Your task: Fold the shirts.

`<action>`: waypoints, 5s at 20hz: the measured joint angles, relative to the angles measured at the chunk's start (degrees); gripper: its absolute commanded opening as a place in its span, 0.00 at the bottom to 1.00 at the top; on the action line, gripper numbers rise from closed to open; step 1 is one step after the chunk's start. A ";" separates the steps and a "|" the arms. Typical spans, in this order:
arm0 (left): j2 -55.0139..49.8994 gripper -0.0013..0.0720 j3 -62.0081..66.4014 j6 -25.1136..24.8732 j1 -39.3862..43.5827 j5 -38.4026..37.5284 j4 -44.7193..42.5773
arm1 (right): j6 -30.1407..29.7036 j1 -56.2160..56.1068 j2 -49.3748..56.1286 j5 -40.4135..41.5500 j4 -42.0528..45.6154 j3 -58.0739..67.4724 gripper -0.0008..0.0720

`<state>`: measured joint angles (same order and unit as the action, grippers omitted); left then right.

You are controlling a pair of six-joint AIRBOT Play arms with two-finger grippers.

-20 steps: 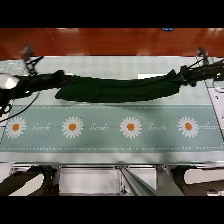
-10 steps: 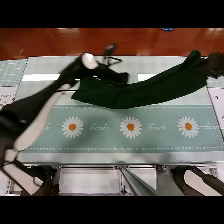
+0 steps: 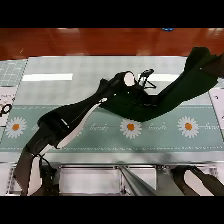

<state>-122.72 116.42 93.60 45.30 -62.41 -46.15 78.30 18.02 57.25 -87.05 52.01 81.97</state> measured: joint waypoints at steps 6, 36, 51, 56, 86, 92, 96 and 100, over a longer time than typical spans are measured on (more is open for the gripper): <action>6.73 0.04 -0.28 -0.79 -8.28 -6.21 -1.81 | 0.90 -2.40 1.20 1.33 -0.31 0.00 0.05; 75.08 0.04 -68.22 -16.39 -60.54 5.55 -2.03 | 2.49 -30.80 39.67 20.24 -15.87 7.50 0.57; 76.96 0.04 -74.75 -18.84 -52.46 4.09 -0.26 | 5.51 -7.54 7.85 33.88 -6.60 -48.04 0.58; 75.65 0.04 -76.26 -18.82 -50.75 5.44 -0.26 | -4.68 -7.23 18.56 34.32 -22.88 -47.67 0.58; 75.12 0.04 -76.59 -18.82 -50.27 8.04 -0.31 | 11.76 -22.67 33.48 1.01 10.49 32.92 0.05; 75.12 0.04 -76.59 -18.82 -50.27 7.78 -0.31 | 12.04 -5.62 29.35 -4.57 10.71 35.32 0.05; 75.12 0.04 -76.59 -18.82 -50.27 7.78 -0.31 | 12.90 6.03 27.21 -8.04 8.83 34.07 0.05; 75.12 0.04 -76.59 -18.80 -50.27 7.78 -0.31 | 14.05 15.91 24.00 -12.79 12.74 29.11 0.05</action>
<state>-47.59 39.83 74.81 -4.97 -54.63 -46.46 92.36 33.93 81.25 -99.83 64.75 111.09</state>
